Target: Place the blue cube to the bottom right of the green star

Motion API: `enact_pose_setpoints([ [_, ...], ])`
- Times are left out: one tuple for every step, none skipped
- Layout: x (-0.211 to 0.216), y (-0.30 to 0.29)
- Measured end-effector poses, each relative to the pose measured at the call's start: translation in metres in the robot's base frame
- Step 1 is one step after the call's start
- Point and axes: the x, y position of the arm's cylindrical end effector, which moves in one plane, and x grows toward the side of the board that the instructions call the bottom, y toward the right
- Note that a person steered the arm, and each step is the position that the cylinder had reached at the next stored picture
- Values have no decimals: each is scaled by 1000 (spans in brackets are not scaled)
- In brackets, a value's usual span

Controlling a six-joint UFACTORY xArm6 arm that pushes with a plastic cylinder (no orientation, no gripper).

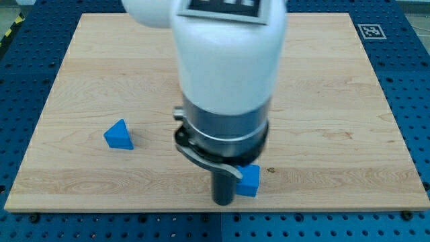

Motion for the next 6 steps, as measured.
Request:
enact_pose_setpoints([
  [2, 18],
  [-8, 24],
  [-16, 29],
  [-13, 57],
  [-13, 75],
  [-18, 87],
])
